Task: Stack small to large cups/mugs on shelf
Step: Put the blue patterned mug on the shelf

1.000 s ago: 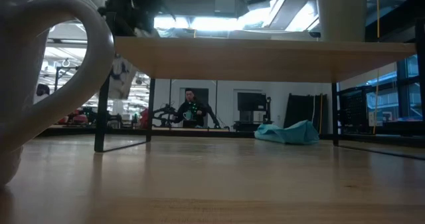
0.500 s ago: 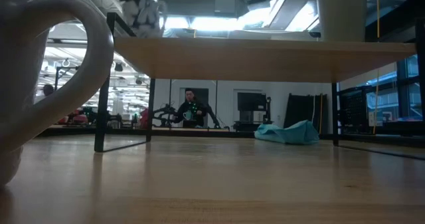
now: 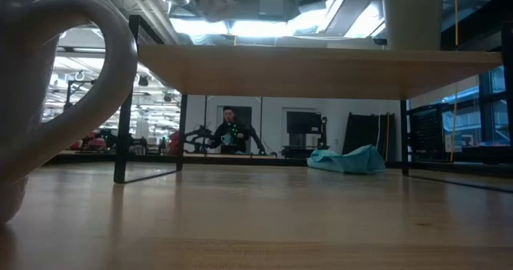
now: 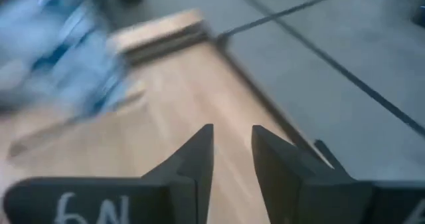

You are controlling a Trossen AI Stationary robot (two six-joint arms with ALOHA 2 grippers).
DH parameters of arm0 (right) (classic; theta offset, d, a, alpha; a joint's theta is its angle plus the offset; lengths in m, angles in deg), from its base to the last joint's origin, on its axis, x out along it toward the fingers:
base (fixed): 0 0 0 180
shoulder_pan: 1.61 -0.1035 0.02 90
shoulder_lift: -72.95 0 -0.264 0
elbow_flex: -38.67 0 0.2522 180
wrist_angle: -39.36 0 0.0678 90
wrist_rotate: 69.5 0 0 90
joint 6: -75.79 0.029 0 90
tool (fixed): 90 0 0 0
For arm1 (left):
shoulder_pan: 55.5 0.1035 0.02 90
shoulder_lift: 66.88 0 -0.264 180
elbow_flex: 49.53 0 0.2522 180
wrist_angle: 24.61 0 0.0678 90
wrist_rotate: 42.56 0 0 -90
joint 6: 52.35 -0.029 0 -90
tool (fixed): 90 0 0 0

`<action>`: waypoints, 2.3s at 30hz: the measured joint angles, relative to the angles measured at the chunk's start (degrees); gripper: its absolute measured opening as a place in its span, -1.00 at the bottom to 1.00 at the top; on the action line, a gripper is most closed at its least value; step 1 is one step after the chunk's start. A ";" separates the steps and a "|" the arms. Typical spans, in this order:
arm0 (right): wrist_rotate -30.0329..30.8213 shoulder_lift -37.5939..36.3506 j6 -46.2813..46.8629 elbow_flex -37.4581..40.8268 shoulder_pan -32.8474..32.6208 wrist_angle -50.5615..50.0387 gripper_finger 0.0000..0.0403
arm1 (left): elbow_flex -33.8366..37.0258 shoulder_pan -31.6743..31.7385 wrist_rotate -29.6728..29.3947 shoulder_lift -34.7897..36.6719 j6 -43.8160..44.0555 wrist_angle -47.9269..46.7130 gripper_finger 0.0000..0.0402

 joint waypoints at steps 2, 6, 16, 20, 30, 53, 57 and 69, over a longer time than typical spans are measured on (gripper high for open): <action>1.20 0.00 7.03 0.00 1.17 1.90 -0.48 | 0.00 -1.99 -0.10 -0.83 -0.35 1.12 -0.98; 0.67 -0.04 15.03 0.00 1.96 5.21 -0.48 | 0.00 -4.70 -0.02 -3.07 -1.02 2.58 -0.98; -11.06 -0.18 9.67 -0.43 1.95 21.24 -0.48 | 0.01 -6.01 2.76 -8.82 -5.11 6.86 -0.98; -26.42 -1.48 0.40 -3.52 1.84 19.99 -0.48 | 0.05 -5.98 2.98 -10.51 -5.82 7.17 -0.98; -17.05 -11.51 -0.06 -5.11 0.11 -6.09 -0.48 | 0.07 -5.56 6.48 -12.20 -7.87 10.66 -0.98; -7.60 -25.55 10.11 -0.38 -4.02 -17.31 -0.48 | 0.09 -5.38 10.32 -20.48 -11.38 14.85 -0.98; -7.50 -25.63 10.83 2.09 -4.00 -16.35 -0.48 | 0.08 -5.35 10.37 -20.57 -11.36 14.39 -0.98; -7.47 -26.88 16.95 8.85 -4.00 -8.43 -0.48 | 0.07 -5.40 10.23 -20.61 -11.25 12.43 -0.98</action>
